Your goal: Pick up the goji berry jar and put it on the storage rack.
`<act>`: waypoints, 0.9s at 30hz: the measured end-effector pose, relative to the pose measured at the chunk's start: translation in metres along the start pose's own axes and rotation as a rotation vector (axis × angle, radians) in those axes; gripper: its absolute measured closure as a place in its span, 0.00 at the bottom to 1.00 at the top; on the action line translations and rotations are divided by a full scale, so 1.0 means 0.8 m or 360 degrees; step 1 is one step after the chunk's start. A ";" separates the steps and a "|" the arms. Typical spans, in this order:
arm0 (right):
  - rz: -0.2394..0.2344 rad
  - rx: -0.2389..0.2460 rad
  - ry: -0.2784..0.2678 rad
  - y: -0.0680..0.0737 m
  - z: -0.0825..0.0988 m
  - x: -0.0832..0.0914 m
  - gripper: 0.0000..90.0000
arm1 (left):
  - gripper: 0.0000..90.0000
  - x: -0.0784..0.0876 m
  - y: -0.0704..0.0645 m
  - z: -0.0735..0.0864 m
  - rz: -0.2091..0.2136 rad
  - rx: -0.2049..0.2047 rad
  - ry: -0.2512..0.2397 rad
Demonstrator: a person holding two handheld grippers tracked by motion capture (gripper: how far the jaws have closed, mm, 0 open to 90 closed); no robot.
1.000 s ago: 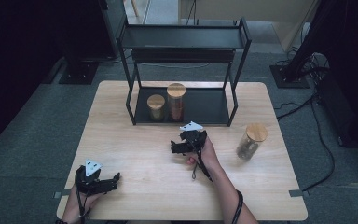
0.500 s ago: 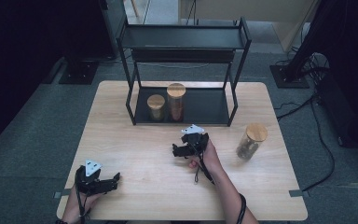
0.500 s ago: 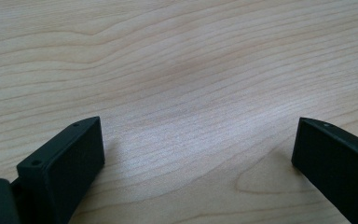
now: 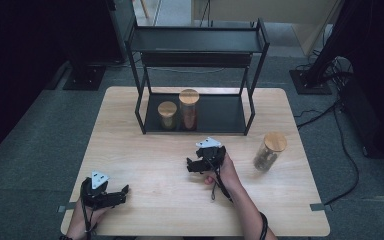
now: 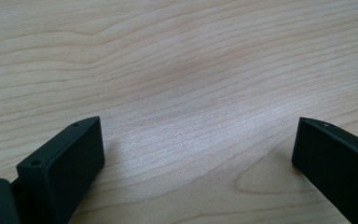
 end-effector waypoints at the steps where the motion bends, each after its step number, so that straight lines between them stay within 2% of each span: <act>1: 0.0001 0.0005 -0.0003 -0.001 0.002 0.001 0.02 | 0.03 0.000 0.000 0.000 0.0000 0.0000 0.0000; 7: 0.0009 -0.0011 -0.0002 -0.006 0.010 0.009 0.02 | 0.03 0.000 0.000 0.000 0.0000 0.0000 0.0000; 16: 0.0024 0.0016 -0.0003 -0.008 0.021 0.019 0.02 | 0.03 0.000 0.000 0.000 0.0000 0.0001 -0.0001; 27: 0.0036 0.0013 -0.0001 -0.014 0.034 0.032 0.02 | 0.03 0.000 0.000 0.000 0.0000 0.0000 0.0000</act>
Point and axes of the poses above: each handheld gripper's, and its own axes: x roughly backward along the jaws, z roughly out of its underside, y roughly to its left, the point moved 1 cm from there along -x, roughly forward along the jaws, and after that the axes turned 12 degrees about x, right-handed, at the moved point
